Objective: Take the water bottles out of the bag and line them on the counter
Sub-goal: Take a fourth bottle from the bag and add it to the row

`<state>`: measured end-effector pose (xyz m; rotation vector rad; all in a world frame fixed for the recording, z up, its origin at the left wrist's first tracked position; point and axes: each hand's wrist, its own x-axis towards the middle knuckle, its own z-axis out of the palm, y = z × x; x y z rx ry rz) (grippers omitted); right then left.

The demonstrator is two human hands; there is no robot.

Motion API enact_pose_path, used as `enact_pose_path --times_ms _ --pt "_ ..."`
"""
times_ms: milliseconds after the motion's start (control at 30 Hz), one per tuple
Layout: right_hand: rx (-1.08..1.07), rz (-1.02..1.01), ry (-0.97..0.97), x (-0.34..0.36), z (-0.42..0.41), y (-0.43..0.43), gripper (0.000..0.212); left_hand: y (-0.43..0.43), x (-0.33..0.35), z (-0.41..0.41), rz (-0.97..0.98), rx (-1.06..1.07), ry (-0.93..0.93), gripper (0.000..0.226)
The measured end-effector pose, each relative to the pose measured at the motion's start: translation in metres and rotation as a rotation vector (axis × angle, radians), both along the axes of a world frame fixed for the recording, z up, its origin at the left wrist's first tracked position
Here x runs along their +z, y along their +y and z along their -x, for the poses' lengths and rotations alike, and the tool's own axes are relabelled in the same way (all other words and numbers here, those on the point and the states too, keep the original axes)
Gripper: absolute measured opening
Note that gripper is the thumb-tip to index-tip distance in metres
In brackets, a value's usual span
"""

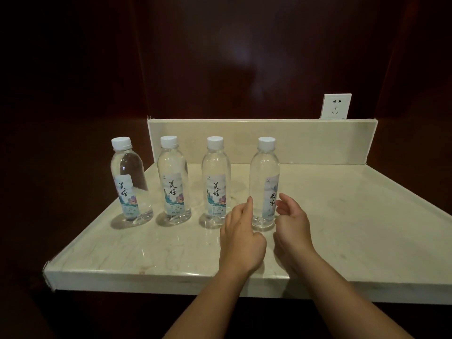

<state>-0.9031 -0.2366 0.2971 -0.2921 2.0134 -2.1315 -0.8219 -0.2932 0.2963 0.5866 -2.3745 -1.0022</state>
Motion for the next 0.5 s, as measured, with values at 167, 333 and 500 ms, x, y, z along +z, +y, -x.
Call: enact_pose_path --times_ms 167,333,500 --pt "-0.029 0.041 -0.018 -0.0012 0.0018 -0.0001 0.059 -0.0011 0.0006 -0.0020 -0.097 0.008 0.015 0.076" --pt "-0.054 0.053 -0.025 -0.0036 0.0051 -0.0012 0.053 -0.0008 0.0034 -0.0015 -0.100 -0.012 -0.033 0.076" --pt "-0.080 0.080 -0.070 -0.0045 0.0068 -0.0011 0.051 -0.0010 0.0042 0.0012 -0.100 -0.006 -0.041 0.078"
